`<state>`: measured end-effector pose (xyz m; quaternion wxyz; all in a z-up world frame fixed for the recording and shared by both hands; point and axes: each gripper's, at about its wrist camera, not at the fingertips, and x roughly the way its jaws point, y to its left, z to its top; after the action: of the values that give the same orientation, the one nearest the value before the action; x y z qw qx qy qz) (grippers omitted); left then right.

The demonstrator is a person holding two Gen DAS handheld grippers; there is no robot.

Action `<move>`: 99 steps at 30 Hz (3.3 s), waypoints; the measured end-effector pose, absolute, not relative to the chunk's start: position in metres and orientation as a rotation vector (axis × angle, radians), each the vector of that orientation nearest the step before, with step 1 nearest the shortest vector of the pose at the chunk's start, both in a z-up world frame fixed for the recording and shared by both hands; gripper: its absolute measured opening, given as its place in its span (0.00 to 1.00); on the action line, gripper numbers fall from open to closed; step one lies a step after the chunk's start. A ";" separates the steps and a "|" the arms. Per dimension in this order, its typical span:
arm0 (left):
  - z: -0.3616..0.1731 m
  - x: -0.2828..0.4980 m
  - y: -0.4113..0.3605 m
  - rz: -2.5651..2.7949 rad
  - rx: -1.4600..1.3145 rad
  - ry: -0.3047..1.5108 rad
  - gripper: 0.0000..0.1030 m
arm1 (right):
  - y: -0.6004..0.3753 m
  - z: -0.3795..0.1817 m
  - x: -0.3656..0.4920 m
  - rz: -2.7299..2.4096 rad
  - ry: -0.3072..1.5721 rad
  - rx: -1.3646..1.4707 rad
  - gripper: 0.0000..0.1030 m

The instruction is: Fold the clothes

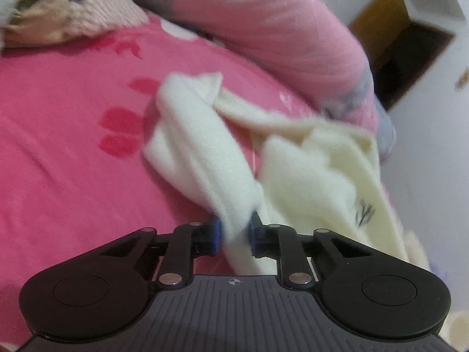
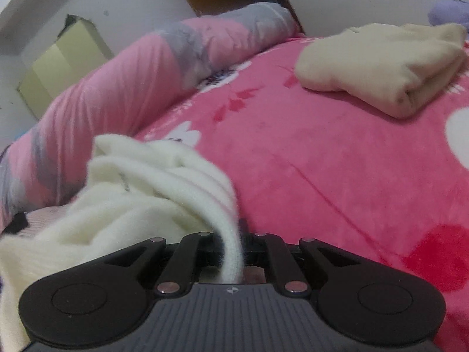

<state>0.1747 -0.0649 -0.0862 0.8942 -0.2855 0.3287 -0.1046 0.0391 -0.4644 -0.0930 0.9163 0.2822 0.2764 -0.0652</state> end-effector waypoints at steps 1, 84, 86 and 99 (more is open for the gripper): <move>-0.079 0.173 -0.058 -0.201 -0.604 0.645 0.14 | -0.462 -0.090 0.040 -0.115 0.568 0.579 0.06; -0.100 0.150 -0.044 -0.394 -0.007 0.666 0.65 | -0.472 -0.083 0.206 0.168 0.765 0.846 0.33; -0.100 0.149 -0.044 -0.394 -0.007 0.664 0.65 | -0.479 -0.092 0.199 0.143 0.796 0.896 0.42; -0.101 0.147 -0.044 -0.395 -0.002 0.651 0.66 | -0.398 -0.044 0.141 0.080 0.679 0.286 0.27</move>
<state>0.1474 -0.0438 -0.1008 0.9283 -0.0010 0.3178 -0.1929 0.1415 -0.3983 -0.0436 0.9322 0.1399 0.3316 0.0389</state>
